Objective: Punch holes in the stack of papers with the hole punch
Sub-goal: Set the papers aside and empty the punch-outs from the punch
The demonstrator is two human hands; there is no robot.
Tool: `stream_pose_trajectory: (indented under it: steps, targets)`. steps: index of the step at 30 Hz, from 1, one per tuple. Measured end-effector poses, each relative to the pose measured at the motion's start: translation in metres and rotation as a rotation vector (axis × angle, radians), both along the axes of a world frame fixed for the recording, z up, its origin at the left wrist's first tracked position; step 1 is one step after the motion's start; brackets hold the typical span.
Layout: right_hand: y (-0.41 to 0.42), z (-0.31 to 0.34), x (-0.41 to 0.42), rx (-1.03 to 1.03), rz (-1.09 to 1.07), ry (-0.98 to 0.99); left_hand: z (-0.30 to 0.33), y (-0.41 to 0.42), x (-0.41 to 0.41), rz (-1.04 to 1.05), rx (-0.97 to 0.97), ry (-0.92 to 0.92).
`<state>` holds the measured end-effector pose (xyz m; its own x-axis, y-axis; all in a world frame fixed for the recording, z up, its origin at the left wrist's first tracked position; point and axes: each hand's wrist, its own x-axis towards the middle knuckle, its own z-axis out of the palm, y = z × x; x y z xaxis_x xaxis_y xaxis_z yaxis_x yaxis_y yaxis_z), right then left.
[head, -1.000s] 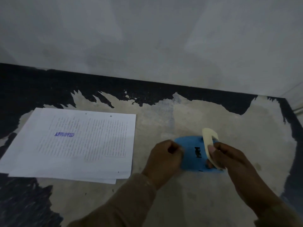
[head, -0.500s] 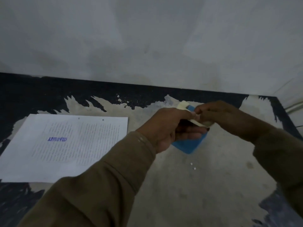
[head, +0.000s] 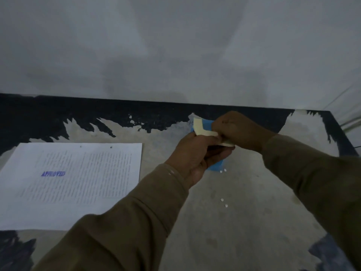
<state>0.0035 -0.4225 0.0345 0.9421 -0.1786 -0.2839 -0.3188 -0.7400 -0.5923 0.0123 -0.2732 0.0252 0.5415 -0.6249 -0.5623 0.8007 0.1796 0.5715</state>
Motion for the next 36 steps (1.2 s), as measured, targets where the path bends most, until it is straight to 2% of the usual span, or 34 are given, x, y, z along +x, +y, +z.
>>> stream_pose_trajectory:
  steps: [16,19,21,23,26,28,36]
  targets:
    - [-0.002,-0.009,0.024,0.016,0.01,-0.037,-0.005,-0.008,0.018,0.095,0.003,0.009]
    - [-0.007,-0.014,0.015,0.038,0.007,-0.2,-0.006,-0.007,0.017,0.094,-0.002,0.009]
    - [-0.015,-0.022,0.001,-0.004,-0.115,-0.368,-0.007,-0.006,0.018,0.085,-0.004,0.012]
    - [-0.021,-0.035,-0.022,-0.08,-0.249,-0.451,-0.008,-0.005,0.018,0.075,0.001,0.014]
    - [-0.022,-0.063,-0.064,-0.205,-0.318,-0.264,-0.01,-0.003,0.015,0.057,-0.003,-0.003]
    - [-0.015,-0.076,-0.088,-0.191,-0.301,-0.127,-0.013,-0.002,0.012,0.064,-0.027,-0.004]
    - [0.022,-0.079,-0.104,-0.289,-0.232,-0.264,-0.043,0.031,-0.031,0.124,-0.093,0.145]
